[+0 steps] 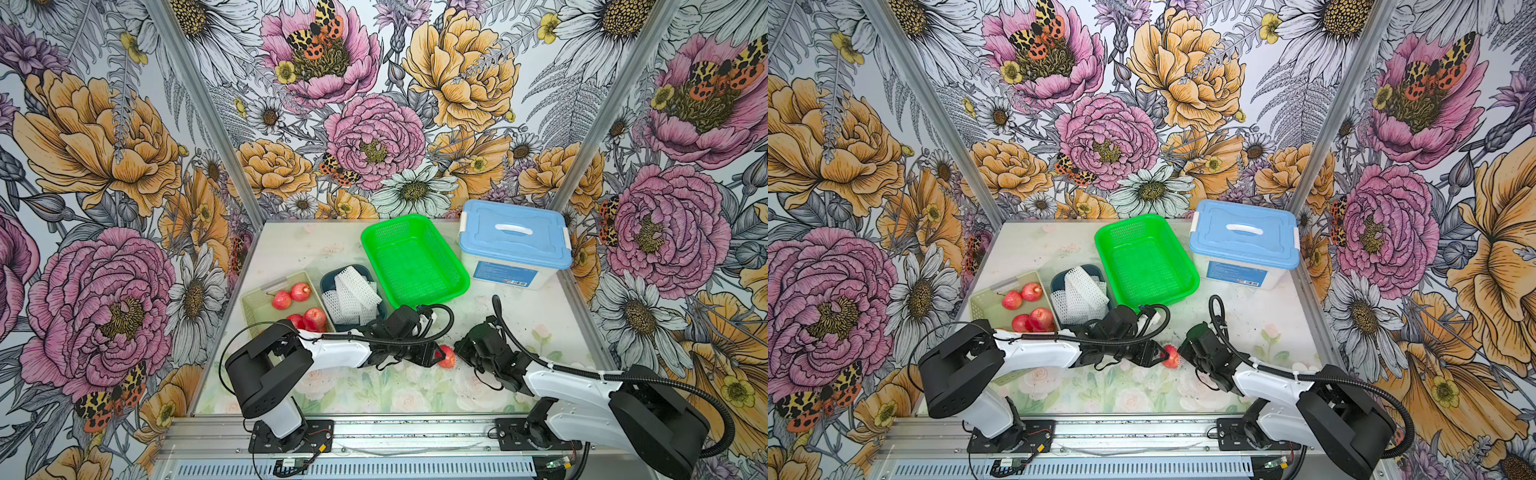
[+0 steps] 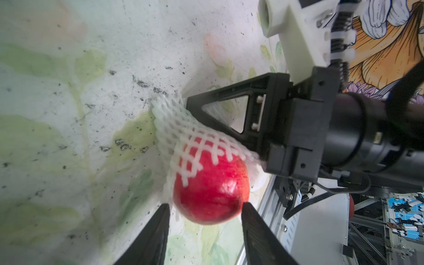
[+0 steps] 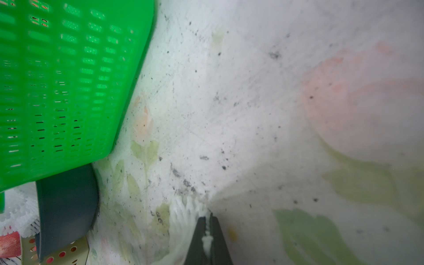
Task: Remove foam nets from apples
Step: Remove the foam net from the apple.
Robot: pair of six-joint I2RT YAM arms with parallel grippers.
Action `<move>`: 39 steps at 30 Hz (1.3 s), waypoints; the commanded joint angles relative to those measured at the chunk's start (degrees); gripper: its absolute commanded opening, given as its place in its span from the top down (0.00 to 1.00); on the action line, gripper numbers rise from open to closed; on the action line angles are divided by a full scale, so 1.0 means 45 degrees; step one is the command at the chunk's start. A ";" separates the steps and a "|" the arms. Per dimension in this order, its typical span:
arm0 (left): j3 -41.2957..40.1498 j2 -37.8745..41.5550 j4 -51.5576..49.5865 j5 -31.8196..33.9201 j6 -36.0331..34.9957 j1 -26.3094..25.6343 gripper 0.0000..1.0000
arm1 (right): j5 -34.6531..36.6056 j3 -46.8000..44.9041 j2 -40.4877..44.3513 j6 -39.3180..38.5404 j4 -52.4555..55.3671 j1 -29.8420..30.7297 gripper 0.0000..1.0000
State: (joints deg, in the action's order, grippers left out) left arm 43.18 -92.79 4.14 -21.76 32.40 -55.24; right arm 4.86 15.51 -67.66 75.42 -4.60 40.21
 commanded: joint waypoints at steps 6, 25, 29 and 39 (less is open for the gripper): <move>-0.0005 -0.0088 -0.0205 0.0402 -0.0326 0.0098 0.40 | 0.0060 -0.0126 -0.0042 -0.0246 -0.0618 0.0089 1.00; -0.0221 0.0863 0.0389 -0.0529 -0.0105 0.0065 0.61 | 0.0097 -0.0146 -0.0267 -0.0234 -0.0967 0.0089 1.00; 0.0046 0.0774 0.0082 -0.0560 -0.0150 0.0045 0.53 | 0.0089 -0.0126 -0.0334 -0.0236 -0.1087 0.0089 1.00; 0.0393 0.0199 -0.0246 -0.0438 -0.0287 -0.0055 0.45 | 0.0101 -0.0092 -0.0324 -0.0294 -0.1106 0.0030 1.00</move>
State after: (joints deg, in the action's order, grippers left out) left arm 43.20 -90.76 3.11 -23.18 32.51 -55.29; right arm 4.71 15.18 -68.73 75.37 -8.69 40.21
